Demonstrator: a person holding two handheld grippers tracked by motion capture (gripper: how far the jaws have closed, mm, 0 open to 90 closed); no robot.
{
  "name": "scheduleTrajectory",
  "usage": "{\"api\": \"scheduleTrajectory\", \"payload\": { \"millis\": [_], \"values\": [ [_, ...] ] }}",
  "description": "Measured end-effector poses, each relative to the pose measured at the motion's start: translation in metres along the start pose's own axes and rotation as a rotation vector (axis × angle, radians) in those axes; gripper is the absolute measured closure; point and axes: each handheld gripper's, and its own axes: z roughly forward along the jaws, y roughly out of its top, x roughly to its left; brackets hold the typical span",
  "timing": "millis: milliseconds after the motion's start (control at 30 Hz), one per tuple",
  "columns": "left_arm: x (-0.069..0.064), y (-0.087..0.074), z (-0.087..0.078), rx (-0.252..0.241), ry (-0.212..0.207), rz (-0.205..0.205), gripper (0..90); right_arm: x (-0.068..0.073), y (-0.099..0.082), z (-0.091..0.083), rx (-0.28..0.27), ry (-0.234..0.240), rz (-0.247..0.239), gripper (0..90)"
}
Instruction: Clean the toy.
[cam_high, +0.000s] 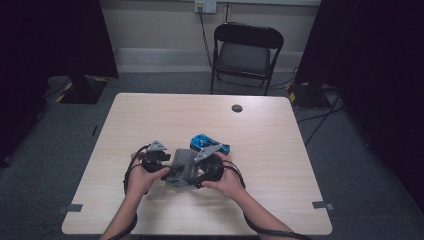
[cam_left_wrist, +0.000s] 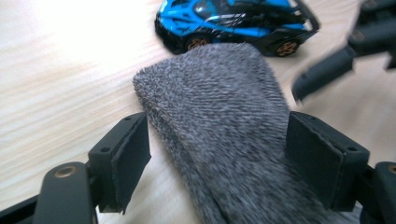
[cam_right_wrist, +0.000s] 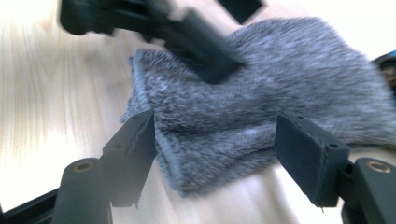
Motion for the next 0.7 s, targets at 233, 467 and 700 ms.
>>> {"api": "scheduleTrajectory", "payload": {
  "millis": [233,467,700],
  "values": [
    [-0.022,0.006,-0.020,-0.025,0.014,0.035,22.4,-0.021,0.007,-0.029,-0.065,-0.067,0.048,27.3],
    [-0.033,-0.003,-0.006,0.020,0.042,0.016,25.3,-0.049,0.011,-0.046,-0.094,-0.191,0.112,24.5],
    [-0.037,-0.006,0.005,0.059,0.049,0.041,26.2,-0.078,0.012,-0.036,-0.069,-0.281,0.138,20.9]
  ]
}}
